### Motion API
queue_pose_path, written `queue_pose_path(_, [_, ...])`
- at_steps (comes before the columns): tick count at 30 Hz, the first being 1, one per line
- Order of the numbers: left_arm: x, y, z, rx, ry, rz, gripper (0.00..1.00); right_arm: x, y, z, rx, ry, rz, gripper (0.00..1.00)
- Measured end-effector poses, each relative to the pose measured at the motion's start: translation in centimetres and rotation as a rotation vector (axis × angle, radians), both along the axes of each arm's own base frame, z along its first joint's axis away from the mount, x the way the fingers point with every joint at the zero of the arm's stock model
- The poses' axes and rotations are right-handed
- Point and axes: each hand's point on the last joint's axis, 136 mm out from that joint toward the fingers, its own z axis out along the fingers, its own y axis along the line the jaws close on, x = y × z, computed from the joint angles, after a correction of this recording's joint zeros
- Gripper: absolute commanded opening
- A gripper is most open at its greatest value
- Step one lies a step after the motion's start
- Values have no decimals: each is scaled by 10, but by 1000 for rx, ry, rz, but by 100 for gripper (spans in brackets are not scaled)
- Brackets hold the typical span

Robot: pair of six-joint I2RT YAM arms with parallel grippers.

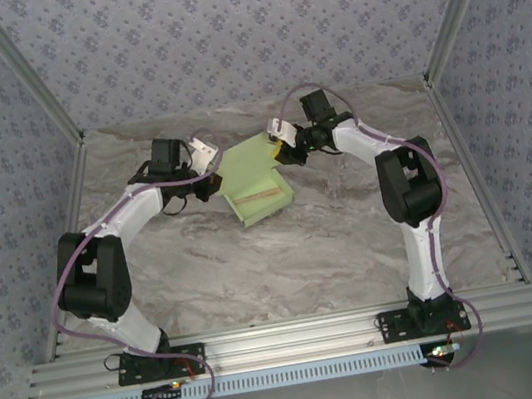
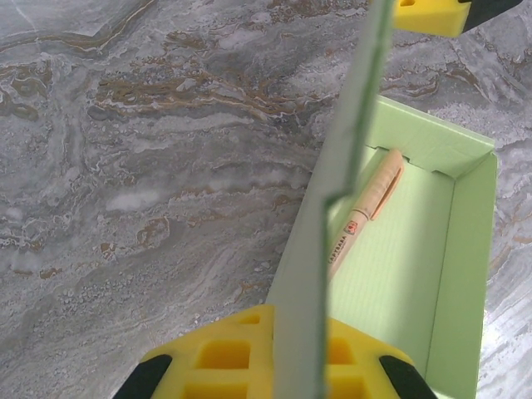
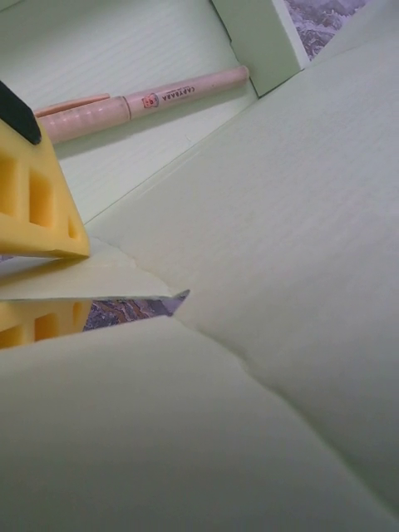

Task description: Fold the paper box

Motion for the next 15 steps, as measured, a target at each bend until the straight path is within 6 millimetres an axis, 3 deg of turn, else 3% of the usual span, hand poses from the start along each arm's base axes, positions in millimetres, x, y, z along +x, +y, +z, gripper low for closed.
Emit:
queue_pose_path(7, [3, 3, -2, 12, 11, 48, 0, 9, 8, -6, -36, 42, -174, 11])
queue_pose_path(15, [10, 8, -4, 12, 43, 174, 0, 11, 17, -6, -114, 43, -665, 11])
